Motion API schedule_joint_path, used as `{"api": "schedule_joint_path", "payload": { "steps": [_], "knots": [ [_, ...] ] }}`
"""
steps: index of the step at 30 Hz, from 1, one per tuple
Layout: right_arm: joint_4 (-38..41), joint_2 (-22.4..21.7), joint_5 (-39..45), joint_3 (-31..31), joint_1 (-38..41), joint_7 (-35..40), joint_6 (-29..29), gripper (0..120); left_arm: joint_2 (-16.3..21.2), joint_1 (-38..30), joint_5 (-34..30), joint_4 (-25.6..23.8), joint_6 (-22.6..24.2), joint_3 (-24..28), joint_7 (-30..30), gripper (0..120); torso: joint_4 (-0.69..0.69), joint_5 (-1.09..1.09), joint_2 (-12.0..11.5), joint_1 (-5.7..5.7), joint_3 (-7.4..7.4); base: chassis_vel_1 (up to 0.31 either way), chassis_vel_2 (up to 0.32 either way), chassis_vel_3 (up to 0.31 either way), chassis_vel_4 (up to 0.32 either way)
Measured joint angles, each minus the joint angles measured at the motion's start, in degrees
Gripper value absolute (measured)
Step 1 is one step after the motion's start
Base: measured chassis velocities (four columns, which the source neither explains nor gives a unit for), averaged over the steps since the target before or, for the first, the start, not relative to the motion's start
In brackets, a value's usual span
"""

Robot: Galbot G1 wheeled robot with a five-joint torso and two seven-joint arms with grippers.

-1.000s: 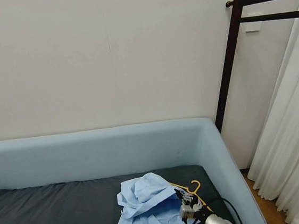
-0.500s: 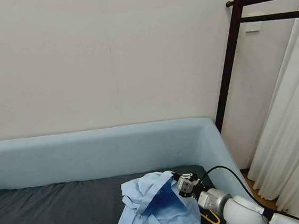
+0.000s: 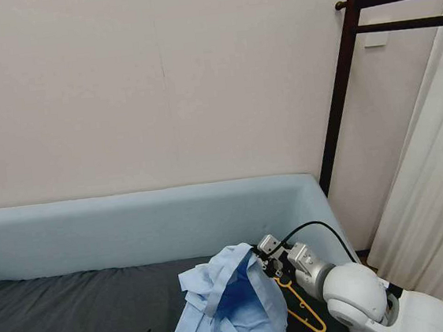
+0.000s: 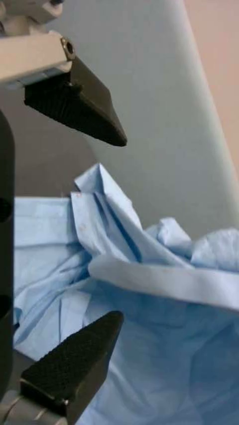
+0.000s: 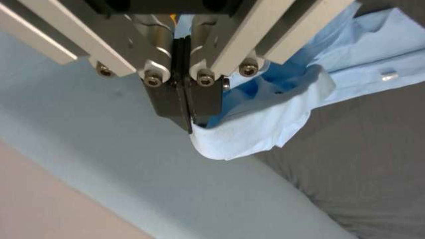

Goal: Pick up the clothes from the sofa and hang them on the clothes hanger.

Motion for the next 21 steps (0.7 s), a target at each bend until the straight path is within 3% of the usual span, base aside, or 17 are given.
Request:
{"api": "schedule_joint_path", "payload": {
  "steps": [6,10,15,21],
  "knots": [
    [0.2,0.6,5.6,0.6,0.9,3.2,-2.1,0,-1.6,-6.0,1.9,6.1,-0.3,7.1,-1.4,98,0.0,0.0,0.0,0.0,0.0,0.0,0.0,0.0,0.0],
    [0.9,0.8,9.4,0.9,1.9,5.0,-3.1,0,-5.8,-10.2,5.0,12.5,-0.4,11.0,-3.6,97,0.01,0.0,0.0,0.0,-0.01,0.0,0.0,0.0,0.0],
    [1.8,0.4,11.2,1.9,1.7,5.7,-3.6,0,-10.3,-14.2,8.5,19.4,-0.4,12.8,-7.8,95,0.01,0.01,0.0,0.0,0.0,0.0,0.0,0.0,0.0],
    [2.2,-0.1,11.2,3.1,0.3,5.6,-3.6,0,-13.7,-17.2,9.0,23.6,-0.5,13.3,-10.2,94,0.0,0.01,0.0,0.0,0.0,0.0,0.0,0.0,0.0]
  ]
}}
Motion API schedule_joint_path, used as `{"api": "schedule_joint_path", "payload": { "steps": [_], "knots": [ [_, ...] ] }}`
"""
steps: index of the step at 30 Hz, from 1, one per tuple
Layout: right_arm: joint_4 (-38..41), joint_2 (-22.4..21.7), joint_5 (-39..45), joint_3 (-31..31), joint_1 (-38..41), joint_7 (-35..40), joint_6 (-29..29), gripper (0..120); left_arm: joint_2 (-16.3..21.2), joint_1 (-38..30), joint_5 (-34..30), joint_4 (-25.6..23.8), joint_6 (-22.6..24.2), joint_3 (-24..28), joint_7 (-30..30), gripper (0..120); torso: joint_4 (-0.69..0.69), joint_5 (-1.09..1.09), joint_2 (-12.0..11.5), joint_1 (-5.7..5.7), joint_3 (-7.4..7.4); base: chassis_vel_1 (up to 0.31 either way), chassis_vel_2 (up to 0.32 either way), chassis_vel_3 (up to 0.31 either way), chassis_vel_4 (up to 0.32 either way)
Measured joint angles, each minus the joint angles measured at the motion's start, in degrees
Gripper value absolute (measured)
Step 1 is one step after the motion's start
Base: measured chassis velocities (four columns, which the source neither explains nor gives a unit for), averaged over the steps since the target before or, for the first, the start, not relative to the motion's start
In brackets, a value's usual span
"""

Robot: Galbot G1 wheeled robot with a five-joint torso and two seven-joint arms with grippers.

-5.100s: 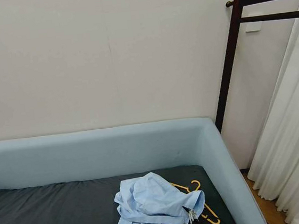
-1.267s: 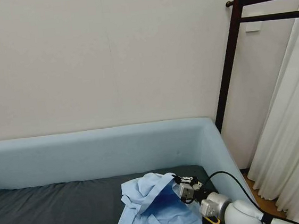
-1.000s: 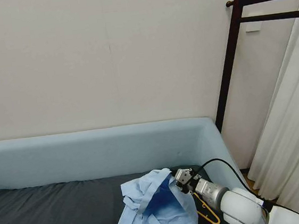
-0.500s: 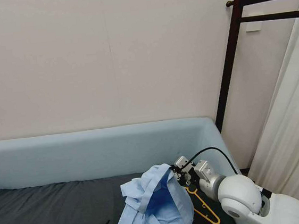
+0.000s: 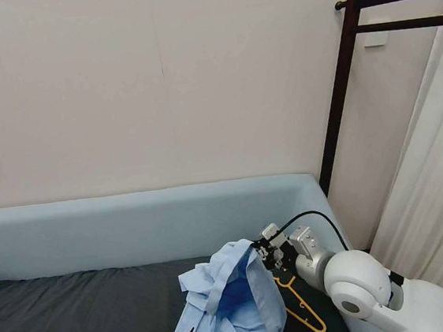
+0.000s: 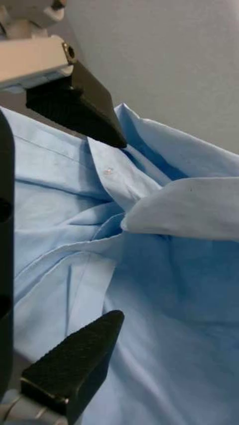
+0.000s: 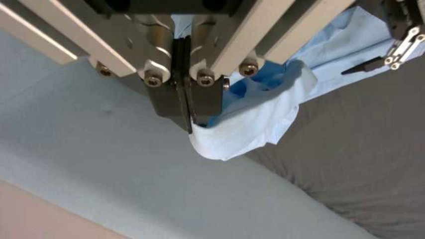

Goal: Pick up the clothes from the sofa and hang them on the clothes hanger.

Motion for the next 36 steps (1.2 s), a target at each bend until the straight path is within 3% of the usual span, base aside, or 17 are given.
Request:
{"api": "schedule_joint_path", "payload": {
  "steps": [4,14,21,28,33,36],
  "knots": [
    [0.3,-0.5,-0.4,0.9,-1.5,-0.4,0.0,0,-3.4,-3.8,1.1,4.6,-0.7,0.4,-1.6,94,-0.01,0.0,0.0,0.0,0.0,0.0,0.0,0.0,0.0],
    [0.8,-1.0,0.2,1.6,-2.0,-0.4,0.0,0,-6.3,-8.0,4.1,10.8,-1.5,0.9,-2.7,90,0.0,0.0,0.0,0.0,0.0,0.0,0.0,0.0,0.0],
    [0.9,-1.1,0.2,2.2,-3.0,-0.4,0.1,0,-7.4,-8.2,4.8,12.8,-1.7,0.4,-3.3,67,0.0,0.0,0.0,0.0,0.0,0.0,0.0,0.0,0.0],
    [1.1,-0.9,0.2,2.8,-3.4,-0.7,0.1,0,-10.2,-9.6,6.9,15.8,-2.0,-0.9,-3.9,65,0.01,0.0,0.0,0.0,0.0,0.0,0.0,0.0,0.0],
    [1.4,-1.4,0.8,3.3,-3.8,-0.7,0.1,0,-11.9,-10.5,9.2,17.2,-2.4,-2.3,-4.5,56,-0.01,-0.01,0.0,0.0,0.0,0.0,0.0,0.0,0.0],
    [1.7,-1.6,1.6,3.7,-4.2,-0.6,0.0,0,-12.7,-11.2,10.4,18.1,-2.3,-2.7,-5.4,41,0.0,-0.01,0.0,0.0,0.0,0.0,0.0,0.0,0.0]
  ]
}}
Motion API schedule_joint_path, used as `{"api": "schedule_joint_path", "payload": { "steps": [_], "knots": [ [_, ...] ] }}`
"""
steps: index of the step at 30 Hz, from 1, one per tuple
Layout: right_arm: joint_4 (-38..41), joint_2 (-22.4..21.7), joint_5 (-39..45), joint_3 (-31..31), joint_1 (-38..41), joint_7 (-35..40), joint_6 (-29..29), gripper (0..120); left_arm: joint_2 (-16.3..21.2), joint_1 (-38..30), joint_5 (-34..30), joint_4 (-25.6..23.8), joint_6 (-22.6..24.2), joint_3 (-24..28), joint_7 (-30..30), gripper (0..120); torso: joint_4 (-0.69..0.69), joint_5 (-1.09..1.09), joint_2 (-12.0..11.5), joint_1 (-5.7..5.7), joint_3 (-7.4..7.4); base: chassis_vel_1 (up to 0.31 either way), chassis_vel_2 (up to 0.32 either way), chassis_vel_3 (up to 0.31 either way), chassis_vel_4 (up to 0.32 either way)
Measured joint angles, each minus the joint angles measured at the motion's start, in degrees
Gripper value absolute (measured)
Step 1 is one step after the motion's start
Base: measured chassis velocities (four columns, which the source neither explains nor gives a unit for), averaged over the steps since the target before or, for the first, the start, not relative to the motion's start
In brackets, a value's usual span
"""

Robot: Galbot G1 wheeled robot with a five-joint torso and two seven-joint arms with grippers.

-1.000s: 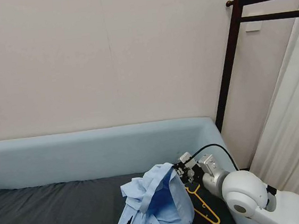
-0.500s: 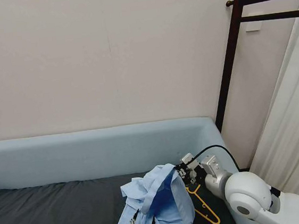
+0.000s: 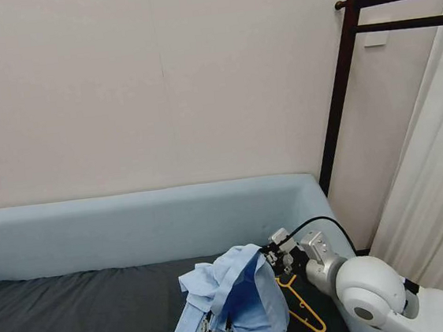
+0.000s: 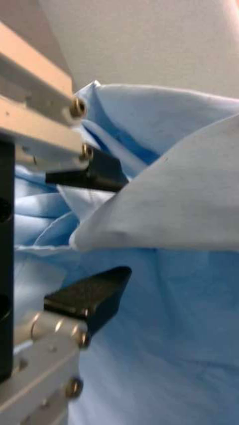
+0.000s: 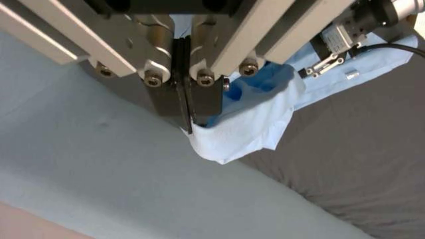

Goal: Pick up the clothes from the sofa and hang them on the clothes hanger.

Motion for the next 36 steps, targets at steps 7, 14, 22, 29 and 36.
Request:
{"api": "schedule_joint_path", "payload": {
  "steps": [7,14,22,29,36],
  "knots": [
    [-0.3,-0.1,-0.4,0.8,-1.1,-0.3,0.0,0,1.2,0.1,-0.1,-0.7,0.6,-0.2,-0.4,18,-0.01,0.0,0.0,0.0,0.0,0.0,0.0,0.0,0.0],
    [-3.1,0.2,-2.3,1.5,-2.0,-1.1,0.2,0,7.8,3.6,-5.1,-9.5,3.4,1.6,0.6,0,0.01,-0.01,0.0,0.0,0.0,0.0,0.0,0.0,0.0],
    [-5.2,1.1,-1.6,2.5,-1.2,-0.7,0.0,0,16.2,7.8,-13.5,-26.2,11.0,2.5,1.8,0,0.01,-0.03,0.0,0.0,0.0,0.0,0.0,0.0,0.0],
    [-6.9,1.3,2.3,2.4,2.2,1.1,-0.3,0,32.0,4.8,-28.5,-46.0,27.3,2.7,2.1,0,0.01,0.0,0.0,0.0,0.0,0.0,0.0,0.0,0.0],
    [-12.1,3.4,2.8,-1.3,9.6,1.2,-0.2,0,40.3,-7.7,-44.0,-55.2,40.0,5.7,-0.3,0,0.01,-0.01,0.0,0.0,0.0,0.0,0.0,0.0,0.0]
  ]
}}
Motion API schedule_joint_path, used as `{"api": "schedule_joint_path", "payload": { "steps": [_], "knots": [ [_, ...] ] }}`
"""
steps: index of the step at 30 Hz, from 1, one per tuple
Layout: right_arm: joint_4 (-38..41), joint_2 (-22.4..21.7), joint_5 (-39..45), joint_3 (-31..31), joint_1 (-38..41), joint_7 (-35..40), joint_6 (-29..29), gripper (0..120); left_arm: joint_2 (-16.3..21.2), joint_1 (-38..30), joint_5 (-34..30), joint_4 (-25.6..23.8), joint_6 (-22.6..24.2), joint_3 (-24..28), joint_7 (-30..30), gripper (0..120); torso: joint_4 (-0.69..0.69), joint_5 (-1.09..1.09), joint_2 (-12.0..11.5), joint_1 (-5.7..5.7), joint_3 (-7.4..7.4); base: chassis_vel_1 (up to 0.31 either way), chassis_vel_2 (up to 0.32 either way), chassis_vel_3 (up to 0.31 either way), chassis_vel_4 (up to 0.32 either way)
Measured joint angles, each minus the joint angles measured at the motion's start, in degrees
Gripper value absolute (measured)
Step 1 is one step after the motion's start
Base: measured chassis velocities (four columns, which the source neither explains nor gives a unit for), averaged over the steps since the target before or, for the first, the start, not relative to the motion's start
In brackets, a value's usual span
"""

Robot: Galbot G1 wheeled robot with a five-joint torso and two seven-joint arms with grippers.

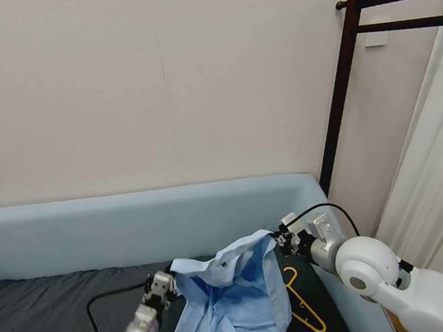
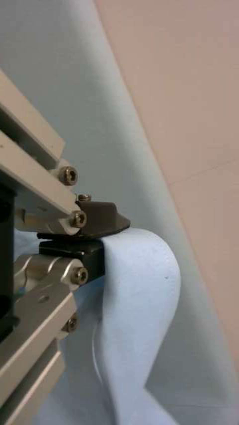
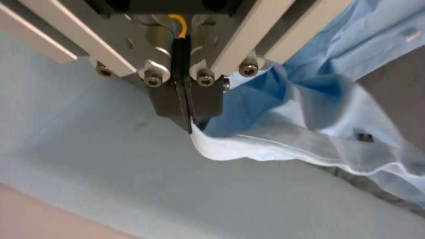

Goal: Pick up the clothes from the sofa and hang them on the clothes hanger.

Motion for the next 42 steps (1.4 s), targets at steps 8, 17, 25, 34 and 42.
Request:
{"api": "schedule_joint_path", "payload": {
  "steps": [8,17,25,34,42],
  "knots": [
    [-10.2,4.0,-0.1,-4.0,12.5,-0.1,0.8,0,1.4,-23.8,-14.5,2.6,12.8,11.4,-4.1,0,0.01,-0.01,0.0,0.02,0.02,0.0,0.0,0.0,0.0],
    [-21.4,8.4,2.3,-8.1,30.9,-0.1,1.3,0,-4.2,-49.7,-19.4,15.6,20.5,20.9,-6.9,0,-0.01,0.0,0.0,0.02,0.01,0.0,0.0,0.0,0.0],
    [-24.7,11.4,5.2,-11.0,39.6,0.1,1.9,0,-4.3,-55.3,-20.4,17.8,22.5,22.3,-10.1,0,0.01,-0.02,0.0,0.01,0.0,0.0,0.0,0.0,0.0],
    [-12.1,5.7,11.7,-10.9,38.7,-1.0,2.1,0,6.6,-50.3,-26.4,1.0,24.2,17.4,-14.9,0,0.0,-0.01,0.0,-0.01,-0.01,0.0,0.0,0.0,0.0],
    [-6.1,1.3,17.1,-9.4,40.3,-2.7,1.6,0,14.6,-51.5,-32.4,-7.2,26.2,14.0,-17.6,0,0.0,0.01,0.0,-0.02,-0.02,0.0,0.0,0.0,0.0]
  ]
}}
